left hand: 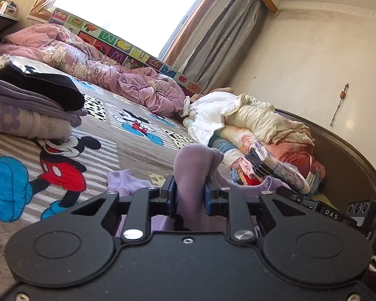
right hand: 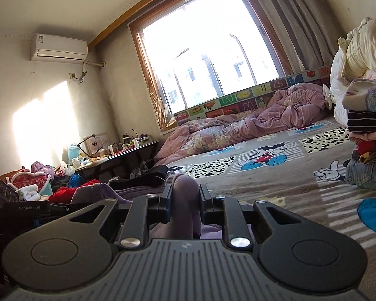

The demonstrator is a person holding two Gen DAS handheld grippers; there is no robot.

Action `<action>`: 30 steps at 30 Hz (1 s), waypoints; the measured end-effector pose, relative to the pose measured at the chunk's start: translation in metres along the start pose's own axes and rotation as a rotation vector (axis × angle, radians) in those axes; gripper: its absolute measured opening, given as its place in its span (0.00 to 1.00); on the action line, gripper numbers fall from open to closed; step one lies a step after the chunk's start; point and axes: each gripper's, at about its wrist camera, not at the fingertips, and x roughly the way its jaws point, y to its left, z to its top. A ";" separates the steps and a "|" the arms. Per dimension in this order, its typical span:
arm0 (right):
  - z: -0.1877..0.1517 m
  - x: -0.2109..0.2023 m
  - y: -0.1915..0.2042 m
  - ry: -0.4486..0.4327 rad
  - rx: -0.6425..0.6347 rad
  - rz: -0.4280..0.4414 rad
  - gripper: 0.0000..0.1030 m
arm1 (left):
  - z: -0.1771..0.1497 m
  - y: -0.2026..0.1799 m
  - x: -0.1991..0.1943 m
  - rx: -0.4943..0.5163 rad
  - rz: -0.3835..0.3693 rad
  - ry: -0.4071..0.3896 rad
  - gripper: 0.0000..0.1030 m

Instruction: Fold clothes

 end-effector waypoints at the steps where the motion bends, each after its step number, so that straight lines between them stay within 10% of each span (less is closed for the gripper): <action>1: 0.002 0.006 -0.003 -0.003 0.006 0.003 0.21 | 0.003 0.004 0.005 -0.013 -0.008 -0.004 0.21; 30: 0.018 0.150 -0.090 0.079 0.124 -0.024 0.21 | 0.038 0.089 0.123 -0.126 -0.010 0.028 0.20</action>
